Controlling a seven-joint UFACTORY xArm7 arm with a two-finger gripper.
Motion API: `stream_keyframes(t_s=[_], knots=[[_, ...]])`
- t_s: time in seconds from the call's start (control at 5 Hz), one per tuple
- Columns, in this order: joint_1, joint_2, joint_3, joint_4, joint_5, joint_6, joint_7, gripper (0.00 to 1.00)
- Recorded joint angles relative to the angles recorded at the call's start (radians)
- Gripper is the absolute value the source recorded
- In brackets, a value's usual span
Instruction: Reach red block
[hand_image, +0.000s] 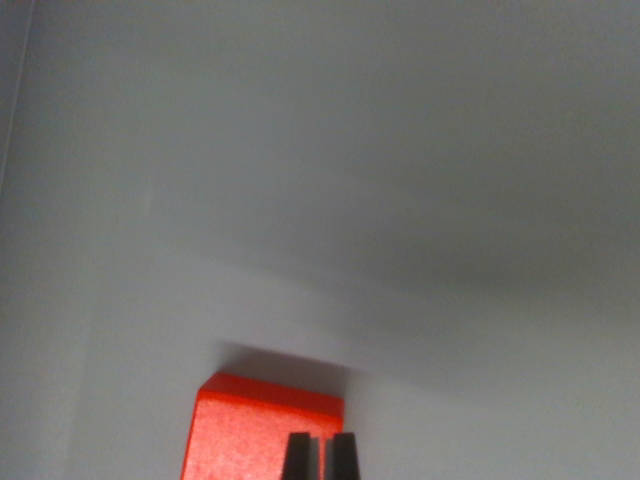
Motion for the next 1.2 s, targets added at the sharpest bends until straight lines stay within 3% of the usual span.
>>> stream_keyframes(t_s=[0.2, 0.4, 0.6, 1.2], knots=[[0.0063, 0.009, 0.005, -0.022, -0.0011, -0.03, 0.006, 0.0], [0.0063, 0.009, 0.005, -0.022, -0.0011, -0.03, 0.006, 0.0], [0.0117, 0.017, 0.009, -0.041, -0.0021, -0.055, 0.01, 0.0], [0.0158, 0.023, 0.012, -0.055, -0.0028, -0.074, 0.014, 0.0]])
